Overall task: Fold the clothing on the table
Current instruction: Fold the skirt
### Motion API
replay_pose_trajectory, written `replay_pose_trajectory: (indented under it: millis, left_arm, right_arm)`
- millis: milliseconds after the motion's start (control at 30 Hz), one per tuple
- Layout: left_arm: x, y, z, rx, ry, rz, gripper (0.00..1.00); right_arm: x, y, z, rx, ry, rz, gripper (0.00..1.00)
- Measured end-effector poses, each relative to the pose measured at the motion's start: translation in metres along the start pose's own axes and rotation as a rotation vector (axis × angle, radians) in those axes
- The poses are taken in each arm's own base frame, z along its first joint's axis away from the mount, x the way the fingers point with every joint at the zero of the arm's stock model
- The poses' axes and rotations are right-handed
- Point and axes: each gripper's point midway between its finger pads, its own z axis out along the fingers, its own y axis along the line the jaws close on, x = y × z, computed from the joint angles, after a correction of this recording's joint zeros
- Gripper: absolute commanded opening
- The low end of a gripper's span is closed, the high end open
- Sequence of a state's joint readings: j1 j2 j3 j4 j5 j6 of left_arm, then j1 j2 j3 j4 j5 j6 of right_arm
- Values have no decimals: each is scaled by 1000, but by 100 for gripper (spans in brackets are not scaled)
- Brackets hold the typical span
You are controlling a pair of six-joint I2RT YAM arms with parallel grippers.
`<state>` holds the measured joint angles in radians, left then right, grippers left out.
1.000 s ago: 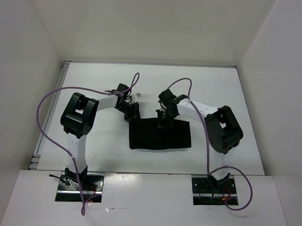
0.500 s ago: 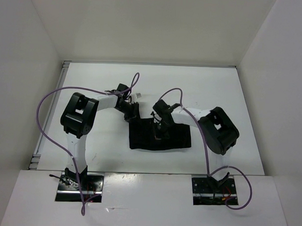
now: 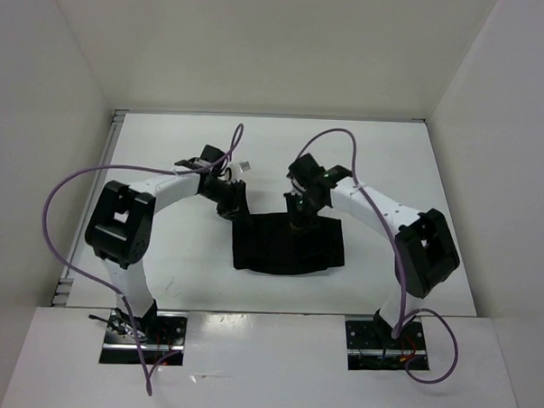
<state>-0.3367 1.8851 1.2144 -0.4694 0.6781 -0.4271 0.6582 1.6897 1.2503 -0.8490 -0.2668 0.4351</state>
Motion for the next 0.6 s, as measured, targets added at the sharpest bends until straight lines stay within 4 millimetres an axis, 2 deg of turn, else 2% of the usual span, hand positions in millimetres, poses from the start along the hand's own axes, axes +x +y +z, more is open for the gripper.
replay_pose_trajectory:
  millis: [100, 200, 333, 500, 600]
  left_arm:
    - [0, -25, -25, 39, -52, 63, 23]
    - [2, -37, -33, 70, -66, 88, 23]
    - [19, -25, -21, 64, -18, 57, 23]
    - [48, -1, 0, 35, 79, -7, 23]
    - [65, 10, 5, 19, 121, -25, 23]
  right_arm:
    - [-40, -21, -15, 17, -114, 91, 21]
    - [-60, -55, -17, 55, -156, 203, 22]
    - [-75, -87, -7, 102, -169, 292, 22]
    - [-77, -105, 16, 137, -137, 337, 22]
    - [-76, -112, 30, 156, -117, 349, 22]
